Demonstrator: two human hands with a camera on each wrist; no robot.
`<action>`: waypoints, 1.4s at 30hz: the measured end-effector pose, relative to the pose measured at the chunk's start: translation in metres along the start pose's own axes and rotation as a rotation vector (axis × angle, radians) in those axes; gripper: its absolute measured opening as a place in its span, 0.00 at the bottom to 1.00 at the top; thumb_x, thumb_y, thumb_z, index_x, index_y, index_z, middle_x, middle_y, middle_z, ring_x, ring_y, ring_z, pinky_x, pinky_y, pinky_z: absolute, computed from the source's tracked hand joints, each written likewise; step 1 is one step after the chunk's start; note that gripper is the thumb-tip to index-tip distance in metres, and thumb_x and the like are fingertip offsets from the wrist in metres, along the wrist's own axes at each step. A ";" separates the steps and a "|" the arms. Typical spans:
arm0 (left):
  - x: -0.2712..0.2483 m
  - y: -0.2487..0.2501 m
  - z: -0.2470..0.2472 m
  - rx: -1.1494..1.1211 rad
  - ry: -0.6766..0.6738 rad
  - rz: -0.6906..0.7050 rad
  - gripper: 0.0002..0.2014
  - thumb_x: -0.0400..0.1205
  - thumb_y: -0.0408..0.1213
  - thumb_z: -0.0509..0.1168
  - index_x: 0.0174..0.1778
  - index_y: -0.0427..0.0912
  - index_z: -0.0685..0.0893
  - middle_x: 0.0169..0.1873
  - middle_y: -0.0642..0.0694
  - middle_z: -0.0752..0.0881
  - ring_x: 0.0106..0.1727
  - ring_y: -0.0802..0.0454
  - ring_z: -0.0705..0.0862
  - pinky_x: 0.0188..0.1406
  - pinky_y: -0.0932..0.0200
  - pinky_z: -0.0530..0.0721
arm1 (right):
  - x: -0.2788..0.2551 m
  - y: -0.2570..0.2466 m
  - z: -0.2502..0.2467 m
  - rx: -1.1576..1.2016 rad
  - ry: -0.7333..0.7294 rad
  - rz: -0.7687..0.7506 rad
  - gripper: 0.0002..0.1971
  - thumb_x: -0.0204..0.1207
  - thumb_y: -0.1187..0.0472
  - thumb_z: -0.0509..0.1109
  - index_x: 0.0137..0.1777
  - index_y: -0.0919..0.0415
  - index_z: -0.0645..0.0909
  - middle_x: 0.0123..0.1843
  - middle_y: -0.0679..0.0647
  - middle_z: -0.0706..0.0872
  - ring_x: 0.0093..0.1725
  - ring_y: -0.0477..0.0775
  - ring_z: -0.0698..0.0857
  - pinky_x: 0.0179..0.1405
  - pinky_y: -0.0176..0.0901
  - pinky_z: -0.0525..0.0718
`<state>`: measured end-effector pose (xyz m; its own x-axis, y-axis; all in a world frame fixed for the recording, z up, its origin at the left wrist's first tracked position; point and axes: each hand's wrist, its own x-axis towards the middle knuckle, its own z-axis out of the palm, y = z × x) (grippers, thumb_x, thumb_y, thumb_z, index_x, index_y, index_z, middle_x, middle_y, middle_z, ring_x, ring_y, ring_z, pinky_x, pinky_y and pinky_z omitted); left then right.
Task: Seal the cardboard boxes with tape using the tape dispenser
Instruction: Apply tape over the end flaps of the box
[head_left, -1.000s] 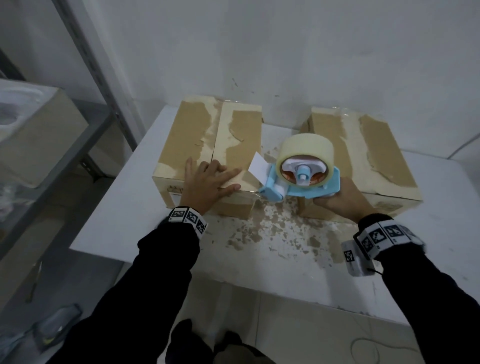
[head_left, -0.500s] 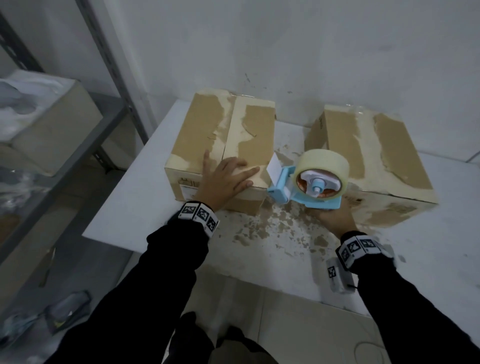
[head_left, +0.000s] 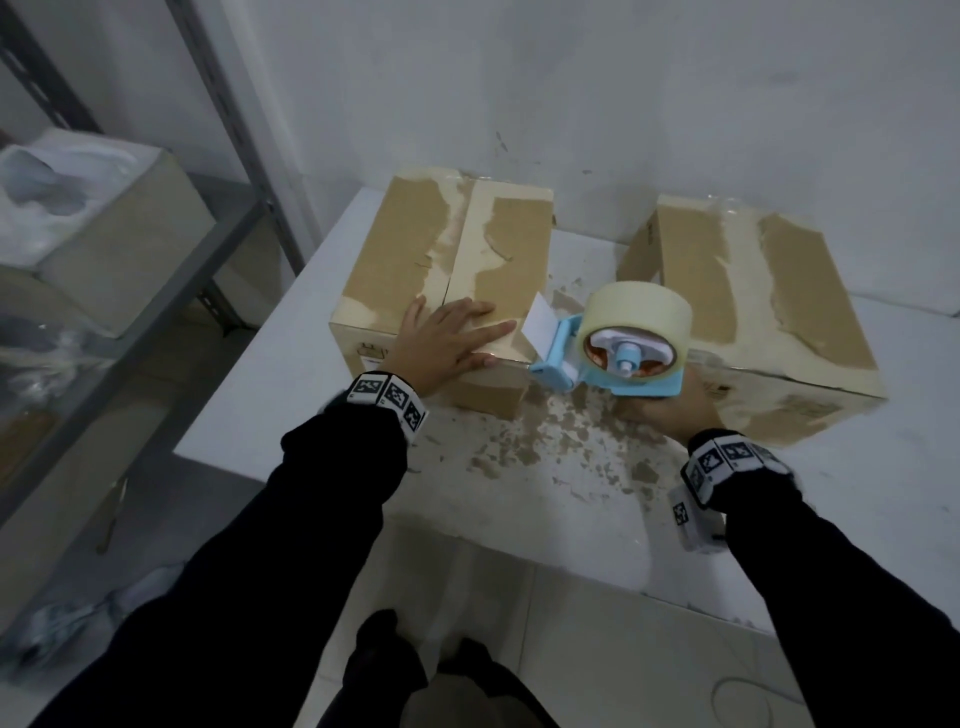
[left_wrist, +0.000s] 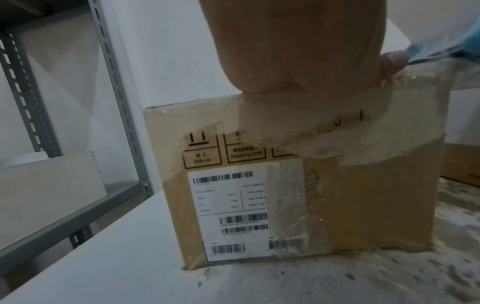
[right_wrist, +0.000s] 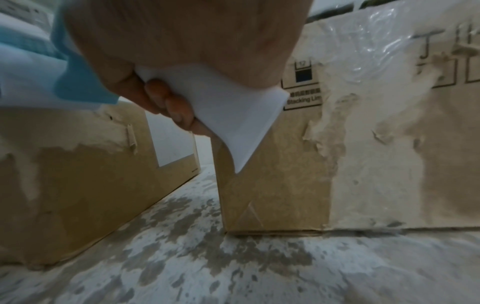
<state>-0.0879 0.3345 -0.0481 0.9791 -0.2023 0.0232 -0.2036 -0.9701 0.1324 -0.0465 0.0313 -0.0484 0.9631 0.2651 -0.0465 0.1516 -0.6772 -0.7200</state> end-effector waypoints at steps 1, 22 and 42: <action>0.000 0.000 0.000 -0.004 0.001 0.001 0.25 0.82 0.60 0.48 0.77 0.68 0.58 0.78 0.57 0.60 0.80 0.54 0.58 0.76 0.33 0.47 | 0.001 -0.001 -0.001 -0.010 -0.012 -0.001 0.11 0.65 0.72 0.78 0.48 0.70 0.84 0.44 0.67 0.89 0.45 0.67 0.86 0.46 0.68 0.85; 0.004 -0.002 -0.004 -0.024 -0.045 -0.011 0.26 0.80 0.63 0.42 0.76 0.71 0.56 0.78 0.57 0.61 0.79 0.52 0.60 0.76 0.30 0.49 | -0.013 0.009 -0.044 -0.070 0.066 -0.064 0.13 0.70 0.66 0.79 0.49 0.73 0.83 0.45 0.69 0.89 0.45 0.65 0.87 0.46 0.64 0.84; 0.017 0.036 -0.010 -0.114 0.053 -0.294 0.31 0.68 0.75 0.55 0.59 0.59 0.76 0.61 0.49 0.71 0.67 0.44 0.69 0.69 0.19 0.48 | -0.002 0.027 0.014 -0.129 0.067 0.010 0.11 0.66 0.65 0.80 0.47 0.64 0.85 0.46 0.62 0.90 0.49 0.64 0.87 0.45 0.55 0.85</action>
<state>-0.0781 0.2977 -0.0334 0.9953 0.0947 0.0185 0.0871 -0.9641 0.2510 -0.0474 0.0226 -0.0775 0.9767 0.2146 -0.0043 0.1650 -0.7634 -0.6245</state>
